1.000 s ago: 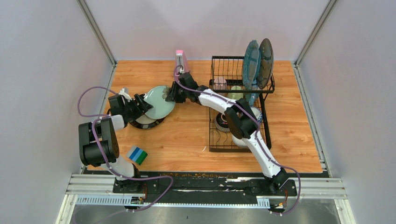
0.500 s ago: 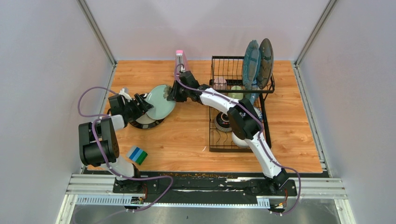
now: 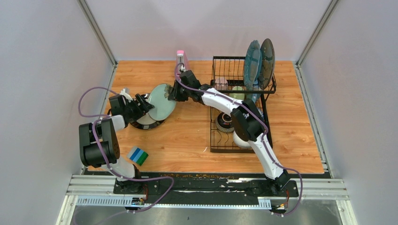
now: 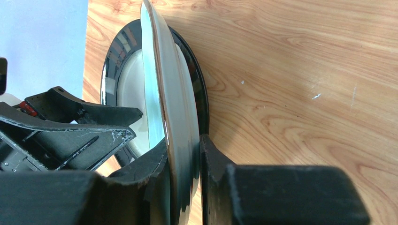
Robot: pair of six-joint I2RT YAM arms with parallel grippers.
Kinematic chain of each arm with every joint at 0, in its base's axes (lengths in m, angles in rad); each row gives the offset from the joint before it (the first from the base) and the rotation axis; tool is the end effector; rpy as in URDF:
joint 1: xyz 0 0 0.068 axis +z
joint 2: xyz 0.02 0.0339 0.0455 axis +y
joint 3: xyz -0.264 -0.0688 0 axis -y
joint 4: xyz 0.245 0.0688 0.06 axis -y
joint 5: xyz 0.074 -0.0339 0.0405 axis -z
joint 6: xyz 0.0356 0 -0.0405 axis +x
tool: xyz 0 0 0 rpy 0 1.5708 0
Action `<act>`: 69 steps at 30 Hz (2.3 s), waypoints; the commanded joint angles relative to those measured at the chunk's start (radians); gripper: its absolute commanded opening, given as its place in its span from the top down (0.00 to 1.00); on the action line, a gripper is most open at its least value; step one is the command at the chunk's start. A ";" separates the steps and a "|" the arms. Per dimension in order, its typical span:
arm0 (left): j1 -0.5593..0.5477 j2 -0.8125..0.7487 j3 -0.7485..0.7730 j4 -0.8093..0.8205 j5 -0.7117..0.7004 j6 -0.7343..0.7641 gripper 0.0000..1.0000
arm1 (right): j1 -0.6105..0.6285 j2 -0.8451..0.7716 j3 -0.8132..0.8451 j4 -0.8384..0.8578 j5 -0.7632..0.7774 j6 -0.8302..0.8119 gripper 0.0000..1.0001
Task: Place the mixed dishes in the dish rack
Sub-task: Pick up the plate at the center of the board.
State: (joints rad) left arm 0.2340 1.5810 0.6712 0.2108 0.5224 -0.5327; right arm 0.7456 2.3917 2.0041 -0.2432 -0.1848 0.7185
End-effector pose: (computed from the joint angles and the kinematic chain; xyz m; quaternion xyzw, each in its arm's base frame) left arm 0.2966 0.0525 0.1535 -0.2264 0.8530 -0.2922 0.3685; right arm 0.4002 0.3784 0.1921 -0.0538 0.8871 0.3626 0.2804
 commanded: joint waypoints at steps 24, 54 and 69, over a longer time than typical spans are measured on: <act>-0.010 -0.182 0.030 -0.254 -0.152 0.044 0.00 | 0.021 -0.100 0.113 -0.049 0.044 -0.103 1.00; -0.010 -0.376 -0.045 -0.359 -0.603 -0.005 0.00 | 0.064 -0.207 0.143 -0.097 0.165 -0.229 1.00; 0.010 -0.396 -0.091 -0.357 -0.672 -0.043 0.00 | 0.066 -0.411 0.136 -0.123 0.155 -0.347 1.00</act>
State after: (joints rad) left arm 0.2337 1.2148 0.5877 -0.1654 -0.1242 -0.5529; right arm 0.8047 2.1799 2.0766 -0.4957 -0.0341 0.4149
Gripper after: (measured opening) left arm 0.998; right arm 0.208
